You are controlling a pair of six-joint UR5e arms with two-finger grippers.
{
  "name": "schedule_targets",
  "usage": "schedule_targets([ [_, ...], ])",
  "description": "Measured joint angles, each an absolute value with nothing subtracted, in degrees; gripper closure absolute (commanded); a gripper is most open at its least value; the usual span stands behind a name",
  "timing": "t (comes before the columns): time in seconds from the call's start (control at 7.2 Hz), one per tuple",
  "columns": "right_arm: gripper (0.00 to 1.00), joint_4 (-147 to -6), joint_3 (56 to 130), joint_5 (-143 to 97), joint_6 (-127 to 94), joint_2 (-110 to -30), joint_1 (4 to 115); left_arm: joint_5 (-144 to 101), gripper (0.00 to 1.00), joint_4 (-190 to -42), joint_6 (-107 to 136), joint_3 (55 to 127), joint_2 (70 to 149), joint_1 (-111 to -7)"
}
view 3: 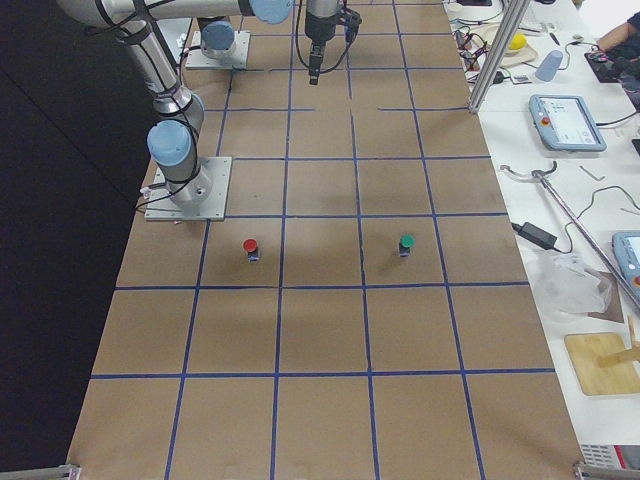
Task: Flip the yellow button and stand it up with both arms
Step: 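Move the left gripper down toward the yellow button lying on its side, then grasp the yellow button with the left gripper and lift it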
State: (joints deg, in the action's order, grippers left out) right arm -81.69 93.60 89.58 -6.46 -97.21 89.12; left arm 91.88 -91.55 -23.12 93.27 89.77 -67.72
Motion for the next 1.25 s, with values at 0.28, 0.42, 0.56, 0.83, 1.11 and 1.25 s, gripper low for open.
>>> schedule_targets([
  [0.28, 0.0, -81.66, 93.6, 89.64, -6.42, -97.21, 89.12, 92.67, 0.0, -83.92, -46.29, 98.86, 91.07, -60.82],
  [0.42, 0.0, -81.65, 93.6, 89.65, -6.42, -97.21, 89.12, 92.67, 0.0, -78.2, -57.92, 102.74, 91.69, -57.66],
  [0.56, 0.0, -81.67, 93.6, 89.63, -6.41, -97.21, 89.12, 92.49, 0.01, -71.96, -67.94, 106.85, 92.33, -55.46],
  [0.83, 0.0, -81.73, 93.6, 89.63, -6.36, -97.21, 89.12, 91.0, 0.05, -60.69, -82.4, 112.8, 95.2, -53.9],
  [1.11, 0.0, -81.72, 93.6, 89.65, -6.33, -97.21, 89.12, 87.81, 0.05, -56.56, -91.9, 114.5, 98.91, -53.53],
  [1.25, 0.0, -81.7, 93.6, 89.65, -6.33, -97.21, 89.12, 87.43, 0.05, -54.43, -94.35, 114.64, 101.22, -53.4],
])
